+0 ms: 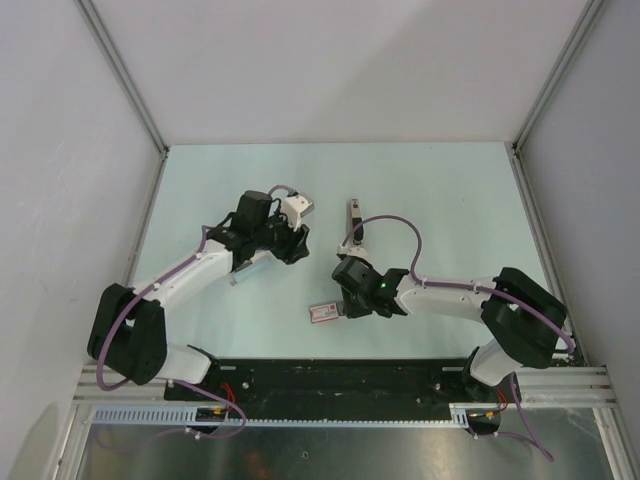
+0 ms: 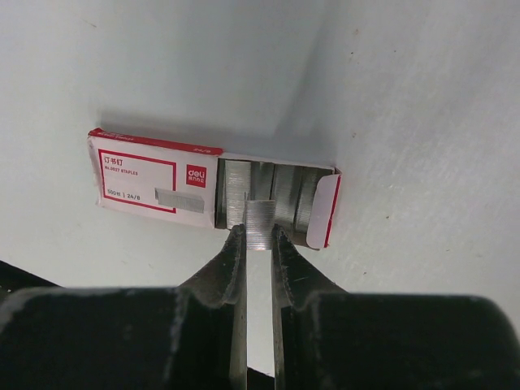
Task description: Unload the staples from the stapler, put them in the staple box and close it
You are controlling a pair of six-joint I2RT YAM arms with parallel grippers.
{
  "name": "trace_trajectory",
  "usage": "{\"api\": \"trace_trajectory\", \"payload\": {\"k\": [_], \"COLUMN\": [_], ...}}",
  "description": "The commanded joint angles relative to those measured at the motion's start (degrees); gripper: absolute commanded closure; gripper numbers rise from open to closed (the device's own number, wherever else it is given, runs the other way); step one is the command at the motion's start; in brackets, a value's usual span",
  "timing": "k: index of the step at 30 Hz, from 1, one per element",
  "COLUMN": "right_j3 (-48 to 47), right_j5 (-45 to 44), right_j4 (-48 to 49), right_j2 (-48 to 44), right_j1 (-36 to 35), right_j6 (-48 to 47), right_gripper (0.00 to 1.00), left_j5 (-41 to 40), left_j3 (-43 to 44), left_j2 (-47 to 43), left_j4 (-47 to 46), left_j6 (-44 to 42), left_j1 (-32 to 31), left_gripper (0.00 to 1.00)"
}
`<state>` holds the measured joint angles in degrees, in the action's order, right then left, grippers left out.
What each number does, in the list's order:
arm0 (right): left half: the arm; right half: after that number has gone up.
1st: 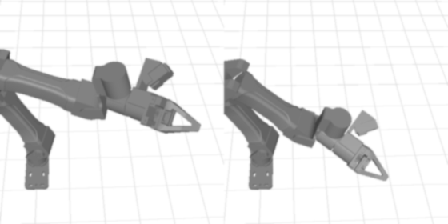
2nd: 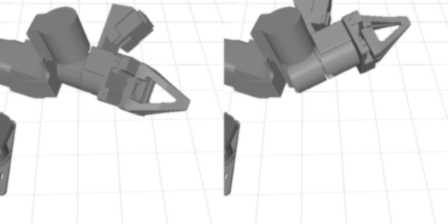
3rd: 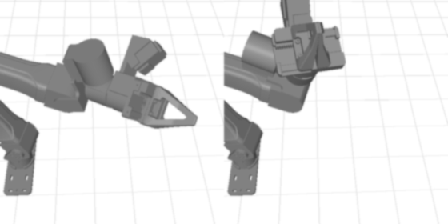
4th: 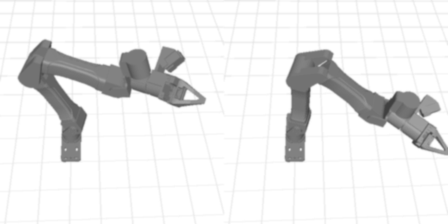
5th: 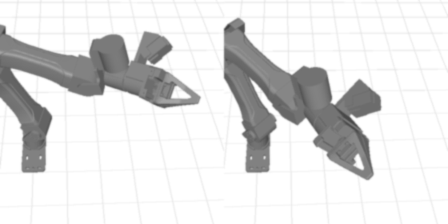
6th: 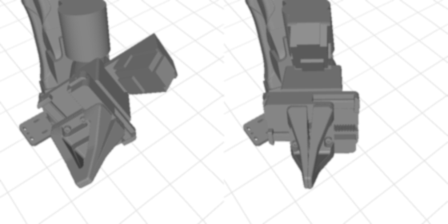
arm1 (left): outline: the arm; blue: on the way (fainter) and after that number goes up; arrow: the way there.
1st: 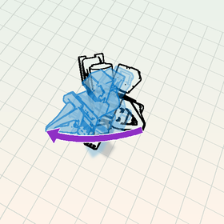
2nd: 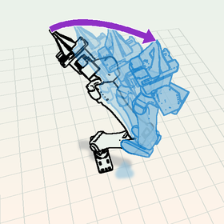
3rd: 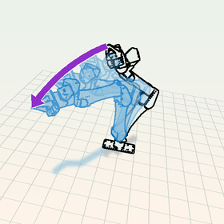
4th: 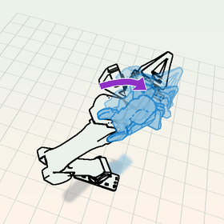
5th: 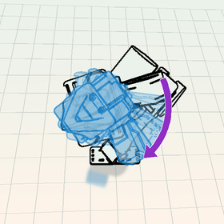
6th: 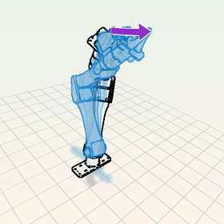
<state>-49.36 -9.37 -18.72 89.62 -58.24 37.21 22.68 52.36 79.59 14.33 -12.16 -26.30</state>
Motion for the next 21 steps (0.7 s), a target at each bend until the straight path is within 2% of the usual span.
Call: {"api": "trace_trajectory", "payload": {"k": [1, 13, 21], "right_j3": [-2.29, -2.32, -2.32], "right_j5": [-0.02, 0.68, 0.39], "right_j4": [-0.03, 0.81, 0.43], "right_j2": [0.66, 1.46, 1.02], "right_j1": [0.24, 0.23, 0.49], "right_j6": [-1.0, -0.91, -0.98], "right_gripper": [1.0, 0.97, 0.83], "left_j5": [0.83, 1.02, 0.72], "left_j3": [0.01, 0.01, -0.16], "left_j2": [-2.28, -2.14, -2.16], "left_j4": [-0.82, -0.91, -0.83], "left_j6": [-3.43, -3.78, -4.08], "left_j1": [-0.5, -0.99, -1.26], "left_gripper": [0.45, 0.45, 0.45]}}
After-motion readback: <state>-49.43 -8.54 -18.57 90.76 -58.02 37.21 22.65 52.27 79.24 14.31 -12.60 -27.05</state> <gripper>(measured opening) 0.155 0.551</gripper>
